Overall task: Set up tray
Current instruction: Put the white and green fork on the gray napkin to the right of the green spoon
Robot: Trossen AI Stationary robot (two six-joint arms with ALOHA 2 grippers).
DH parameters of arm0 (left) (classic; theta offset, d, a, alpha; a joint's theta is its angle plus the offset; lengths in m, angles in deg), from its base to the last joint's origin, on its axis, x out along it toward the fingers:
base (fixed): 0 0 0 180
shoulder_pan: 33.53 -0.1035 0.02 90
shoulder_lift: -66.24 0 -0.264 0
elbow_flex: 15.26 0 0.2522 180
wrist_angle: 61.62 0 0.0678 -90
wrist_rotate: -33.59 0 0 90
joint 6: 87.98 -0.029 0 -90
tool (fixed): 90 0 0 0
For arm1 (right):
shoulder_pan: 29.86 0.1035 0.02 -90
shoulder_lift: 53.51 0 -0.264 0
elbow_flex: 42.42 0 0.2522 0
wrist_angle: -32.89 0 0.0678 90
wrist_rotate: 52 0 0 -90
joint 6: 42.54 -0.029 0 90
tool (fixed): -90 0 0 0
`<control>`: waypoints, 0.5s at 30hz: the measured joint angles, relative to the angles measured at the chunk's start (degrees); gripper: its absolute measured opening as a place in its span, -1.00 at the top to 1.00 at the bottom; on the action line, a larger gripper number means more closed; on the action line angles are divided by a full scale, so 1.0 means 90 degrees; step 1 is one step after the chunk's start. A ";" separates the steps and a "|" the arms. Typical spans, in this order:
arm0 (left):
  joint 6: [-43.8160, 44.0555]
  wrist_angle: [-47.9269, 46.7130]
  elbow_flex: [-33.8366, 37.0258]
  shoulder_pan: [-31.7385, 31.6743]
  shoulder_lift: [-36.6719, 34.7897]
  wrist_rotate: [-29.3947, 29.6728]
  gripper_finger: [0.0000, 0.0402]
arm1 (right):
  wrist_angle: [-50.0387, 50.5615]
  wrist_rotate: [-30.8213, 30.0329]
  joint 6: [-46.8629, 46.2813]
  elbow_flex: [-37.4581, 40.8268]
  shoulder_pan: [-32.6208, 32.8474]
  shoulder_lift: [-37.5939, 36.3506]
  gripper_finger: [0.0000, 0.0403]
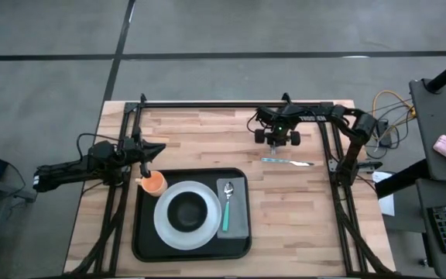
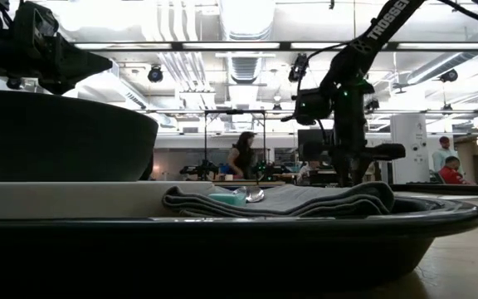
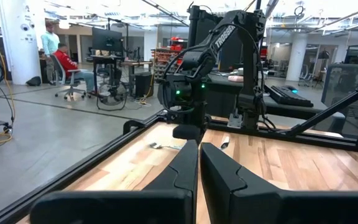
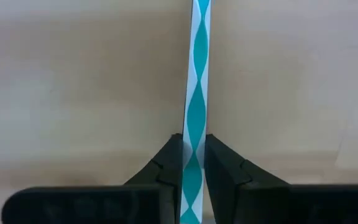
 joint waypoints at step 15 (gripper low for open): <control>0.0000 0.0002 0.0000 0.0000 0.0000 0.0000 1.00 | 0.1745 0.0060 0.1056 -0.1398 0.0370 -0.0045 0.81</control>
